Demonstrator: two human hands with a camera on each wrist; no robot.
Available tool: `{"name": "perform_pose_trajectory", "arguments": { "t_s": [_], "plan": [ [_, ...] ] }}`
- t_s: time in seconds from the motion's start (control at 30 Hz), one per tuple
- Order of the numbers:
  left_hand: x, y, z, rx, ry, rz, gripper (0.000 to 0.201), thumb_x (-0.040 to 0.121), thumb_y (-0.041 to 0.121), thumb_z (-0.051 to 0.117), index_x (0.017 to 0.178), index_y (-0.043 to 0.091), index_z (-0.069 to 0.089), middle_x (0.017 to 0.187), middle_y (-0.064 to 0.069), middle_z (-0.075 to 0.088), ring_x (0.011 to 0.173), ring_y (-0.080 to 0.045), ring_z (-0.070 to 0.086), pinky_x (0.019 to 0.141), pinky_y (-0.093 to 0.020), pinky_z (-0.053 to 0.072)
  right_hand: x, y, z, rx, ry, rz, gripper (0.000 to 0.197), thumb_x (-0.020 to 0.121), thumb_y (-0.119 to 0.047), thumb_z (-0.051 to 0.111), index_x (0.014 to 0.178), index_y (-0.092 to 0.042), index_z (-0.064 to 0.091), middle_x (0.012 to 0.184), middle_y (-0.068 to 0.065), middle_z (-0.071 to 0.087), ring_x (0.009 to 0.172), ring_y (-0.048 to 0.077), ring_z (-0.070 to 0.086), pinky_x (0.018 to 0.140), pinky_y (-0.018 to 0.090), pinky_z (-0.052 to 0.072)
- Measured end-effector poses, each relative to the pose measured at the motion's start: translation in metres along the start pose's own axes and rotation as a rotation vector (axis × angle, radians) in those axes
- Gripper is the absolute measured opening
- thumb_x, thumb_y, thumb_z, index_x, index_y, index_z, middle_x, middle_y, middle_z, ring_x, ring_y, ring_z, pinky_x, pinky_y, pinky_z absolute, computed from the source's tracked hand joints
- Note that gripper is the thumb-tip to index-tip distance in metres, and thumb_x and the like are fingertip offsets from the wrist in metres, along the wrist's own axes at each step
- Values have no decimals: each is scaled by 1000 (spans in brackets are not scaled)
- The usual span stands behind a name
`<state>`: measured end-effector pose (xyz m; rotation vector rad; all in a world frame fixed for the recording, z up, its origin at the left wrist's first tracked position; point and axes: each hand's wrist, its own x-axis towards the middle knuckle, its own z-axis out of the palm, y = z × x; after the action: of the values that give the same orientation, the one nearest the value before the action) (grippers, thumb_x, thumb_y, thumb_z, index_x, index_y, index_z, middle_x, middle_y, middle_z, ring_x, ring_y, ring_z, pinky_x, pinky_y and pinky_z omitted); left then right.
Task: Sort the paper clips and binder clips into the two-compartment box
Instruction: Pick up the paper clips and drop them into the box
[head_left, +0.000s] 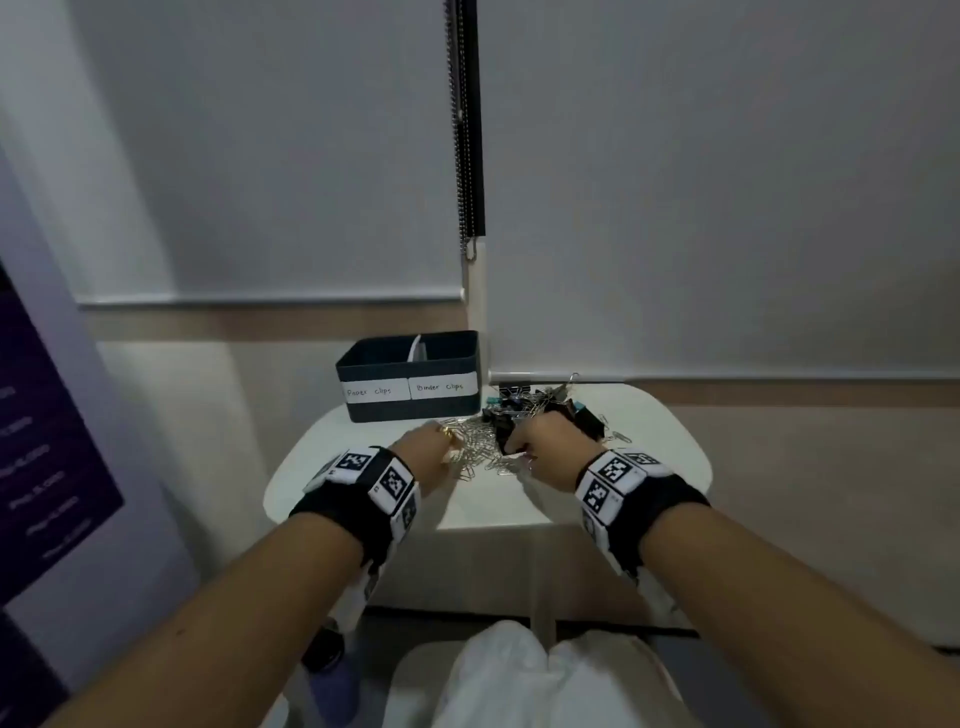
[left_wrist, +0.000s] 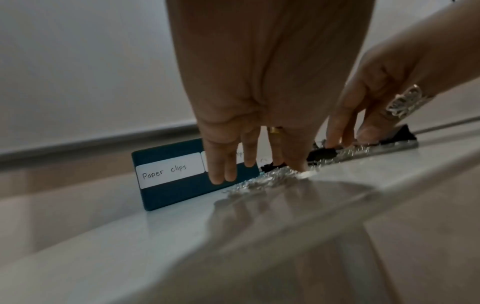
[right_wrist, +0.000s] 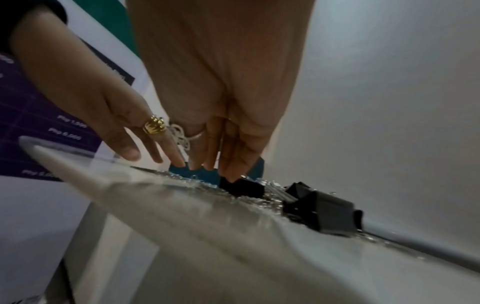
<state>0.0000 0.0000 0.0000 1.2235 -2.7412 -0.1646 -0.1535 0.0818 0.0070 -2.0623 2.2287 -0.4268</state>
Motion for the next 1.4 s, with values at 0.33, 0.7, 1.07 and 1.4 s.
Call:
{"name": "perform_pose_trajectory", "arguments": {
  "t_s": [0.33,0.7,1.07,1.4],
  "plan": [
    [24,-19,11,62,-168,-109,14,90,11,51,83,14,63,97,-6,66,98,-20,61,81,-21,46,33,-20,28,-135,-152,103,14,87,2,49,91,0,63,104,13,61,97,25,58,86,31,50],
    [39,-11,8,106,-102,-115,24,88,10,54,107,4,68,113,-13,66,106,-28,61,91,-31,48,41,-30,25,-154,-126,120,27,90,6,47,114,9,58,117,23,60,109,34,59,93,35,48],
    [47,-19,-10,159,-42,-41,26,90,8,51,111,2,66,115,-13,65,110,-28,58,95,-31,48,38,-41,-5,-82,86,147,24,92,0,51,111,1,64,115,17,63,108,26,60,94,27,46],
    [87,-81,-103,-139,364,-168,18,85,11,64,95,0,74,99,-14,73,96,-26,67,93,-30,50,139,-77,-62,173,316,105,23,87,-12,61,103,1,71,105,15,70,100,27,65,92,31,51]
  ]
}}
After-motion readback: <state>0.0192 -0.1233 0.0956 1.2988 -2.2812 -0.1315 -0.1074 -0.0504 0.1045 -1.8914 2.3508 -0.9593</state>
